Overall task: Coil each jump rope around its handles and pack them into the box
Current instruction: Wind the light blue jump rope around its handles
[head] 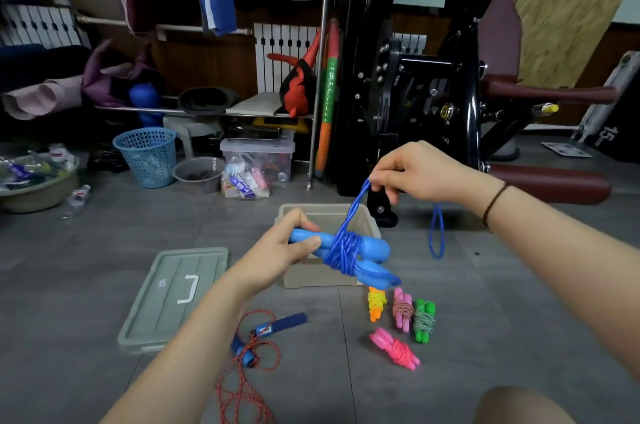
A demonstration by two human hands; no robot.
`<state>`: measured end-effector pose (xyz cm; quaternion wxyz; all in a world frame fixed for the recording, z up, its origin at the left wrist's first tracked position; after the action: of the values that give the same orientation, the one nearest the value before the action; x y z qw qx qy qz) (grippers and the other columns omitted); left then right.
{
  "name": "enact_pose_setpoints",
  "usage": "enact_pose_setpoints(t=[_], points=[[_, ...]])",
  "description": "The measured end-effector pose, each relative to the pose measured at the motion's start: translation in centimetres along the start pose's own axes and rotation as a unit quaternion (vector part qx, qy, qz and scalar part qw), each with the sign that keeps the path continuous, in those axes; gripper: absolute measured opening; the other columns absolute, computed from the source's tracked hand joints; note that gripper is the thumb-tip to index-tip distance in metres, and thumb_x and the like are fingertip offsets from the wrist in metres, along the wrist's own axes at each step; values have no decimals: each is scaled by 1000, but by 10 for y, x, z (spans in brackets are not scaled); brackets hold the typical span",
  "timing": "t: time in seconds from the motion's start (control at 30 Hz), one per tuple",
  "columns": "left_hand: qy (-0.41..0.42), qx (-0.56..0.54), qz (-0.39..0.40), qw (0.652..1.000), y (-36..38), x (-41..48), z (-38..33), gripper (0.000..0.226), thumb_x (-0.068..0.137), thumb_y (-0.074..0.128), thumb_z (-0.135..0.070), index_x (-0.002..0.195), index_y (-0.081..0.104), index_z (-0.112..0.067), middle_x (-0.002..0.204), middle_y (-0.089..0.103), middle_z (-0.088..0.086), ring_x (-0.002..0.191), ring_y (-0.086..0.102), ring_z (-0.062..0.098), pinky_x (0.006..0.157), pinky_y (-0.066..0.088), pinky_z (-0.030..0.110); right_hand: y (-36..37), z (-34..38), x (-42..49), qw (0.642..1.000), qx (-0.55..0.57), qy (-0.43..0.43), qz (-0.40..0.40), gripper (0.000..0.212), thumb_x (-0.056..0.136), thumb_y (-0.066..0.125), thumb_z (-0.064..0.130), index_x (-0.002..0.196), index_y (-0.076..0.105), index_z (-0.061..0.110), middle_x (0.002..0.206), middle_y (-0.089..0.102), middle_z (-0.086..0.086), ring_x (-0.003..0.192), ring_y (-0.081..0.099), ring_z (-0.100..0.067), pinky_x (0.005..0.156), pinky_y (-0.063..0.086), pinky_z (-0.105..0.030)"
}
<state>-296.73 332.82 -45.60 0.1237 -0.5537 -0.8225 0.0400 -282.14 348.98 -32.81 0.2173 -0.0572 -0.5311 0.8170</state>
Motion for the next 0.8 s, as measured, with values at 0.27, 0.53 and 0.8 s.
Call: enact_pose_setpoints(t=[0.27,0.53,0.8], points=[[0,-404,-36,914,-5,-6,-18,20,77,71,-21,76,51,-16,78,54,7,49,38,12,43,31,18,86,-31,-4,962,254,100,-14,39,94,52,10,56,56,18,46,46,6,42,34,-5,47,29,-21],[-11,-339,-337,878,-38,8,6,9,98,47,-10,91,44,-14,83,55,7,46,40,8,40,32,17,147,3,-73,969,217,115,37,27,99,43,25,86,66,21,50,48,7,42,42,-1,51,34,-16],[-8,96,-257,962,-25,-1,19,22,93,58,-16,82,43,-29,73,53,-5,62,47,10,63,40,25,80,73,-84,974,-183,-129,-20,30,94,37,44,73,47,25,67,55,4,65,55,-21,47,30,-32]])
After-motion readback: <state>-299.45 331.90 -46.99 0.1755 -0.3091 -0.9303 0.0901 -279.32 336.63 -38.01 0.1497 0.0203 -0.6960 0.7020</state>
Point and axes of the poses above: each hand's wrist, its own x-axis towards the middle knuckle, its own y-axis out of the palm, z = x × y, the point moved 2 cm from there along x, towards the middle knuckle
